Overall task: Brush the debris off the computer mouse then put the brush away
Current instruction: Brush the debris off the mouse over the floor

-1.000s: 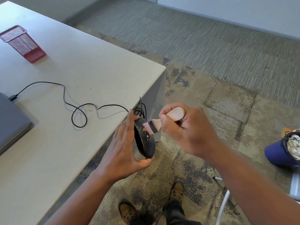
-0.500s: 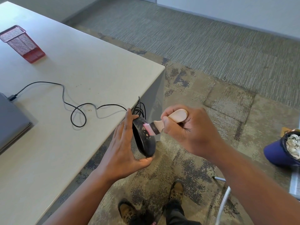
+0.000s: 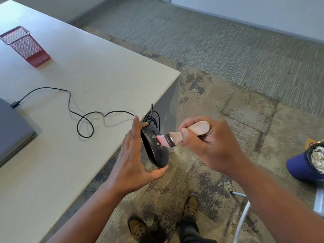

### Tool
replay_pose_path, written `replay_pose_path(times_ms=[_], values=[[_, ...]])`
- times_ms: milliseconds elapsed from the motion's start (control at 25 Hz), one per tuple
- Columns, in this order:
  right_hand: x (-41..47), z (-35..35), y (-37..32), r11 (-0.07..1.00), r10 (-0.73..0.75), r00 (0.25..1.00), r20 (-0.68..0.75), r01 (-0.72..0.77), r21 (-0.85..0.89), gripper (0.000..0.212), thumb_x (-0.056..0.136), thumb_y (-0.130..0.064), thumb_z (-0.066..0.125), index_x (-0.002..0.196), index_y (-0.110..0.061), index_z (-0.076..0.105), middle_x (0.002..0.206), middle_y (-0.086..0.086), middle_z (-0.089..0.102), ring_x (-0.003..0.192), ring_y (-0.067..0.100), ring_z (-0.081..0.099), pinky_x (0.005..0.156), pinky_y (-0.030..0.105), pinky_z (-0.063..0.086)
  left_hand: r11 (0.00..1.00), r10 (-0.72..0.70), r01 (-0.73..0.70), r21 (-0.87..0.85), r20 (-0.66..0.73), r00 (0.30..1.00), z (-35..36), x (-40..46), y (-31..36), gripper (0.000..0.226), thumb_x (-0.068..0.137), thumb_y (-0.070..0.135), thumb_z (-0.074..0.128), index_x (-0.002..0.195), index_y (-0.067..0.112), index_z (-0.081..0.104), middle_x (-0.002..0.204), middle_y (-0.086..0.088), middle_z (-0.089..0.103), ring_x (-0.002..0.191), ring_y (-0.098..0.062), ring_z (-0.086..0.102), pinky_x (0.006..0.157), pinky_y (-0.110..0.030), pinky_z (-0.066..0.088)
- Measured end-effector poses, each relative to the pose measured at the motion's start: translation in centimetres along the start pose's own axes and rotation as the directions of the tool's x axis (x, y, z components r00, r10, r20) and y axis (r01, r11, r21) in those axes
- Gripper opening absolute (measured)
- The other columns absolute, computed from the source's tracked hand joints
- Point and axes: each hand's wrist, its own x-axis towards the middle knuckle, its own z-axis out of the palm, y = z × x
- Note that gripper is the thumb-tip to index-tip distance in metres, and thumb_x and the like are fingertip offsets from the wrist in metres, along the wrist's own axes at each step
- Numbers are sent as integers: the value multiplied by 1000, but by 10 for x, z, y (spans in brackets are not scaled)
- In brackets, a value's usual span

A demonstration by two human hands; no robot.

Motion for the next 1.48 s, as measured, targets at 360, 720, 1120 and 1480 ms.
replay_pose_path(times_ms=[360,720,1120,1480], values=[[4,-3,5,987,65,996,-66,-55,151,10,90,-36,66,93,-29,72,72,2,77,62,39,73,49,63,54,999,-2,2,-33,8,1000,1,1,-3,146,69,61,85,170,32,-17,163,8,34,153,6,27,124,-12,22],[-3,-2,12,957,83,992,-96,-52,286,9,92,-28,67,91,-24,74,77,4,78,66,26,78,54,55,62,999,4,-4,-38,-11,1000,2,5,-3,148,69,58,87,171,24,-14,162,5,38,151,-13,39,124,-17,26],[-9,-1,60,794,359,932,-54,-275,542,11,92,-17,66,88,-19,76,73,18,76,64,23,75,57,26,58,998,-6,3,-56,-64,998,0,4,0,148,66,56,89,170,6,-4,157,2,41,150,-4,39,123,-18,30],[-5,-4,55,686,348,937,-26,-236,688,8,89,-17,69,85,-17,77,68,16,74,59,21,73,54,26,57,998,-3,0,-66,-40,999,0,2,0,148,67,56,89,171,11,-7,162,-6,41,151,-19,43,125,-25,32]])
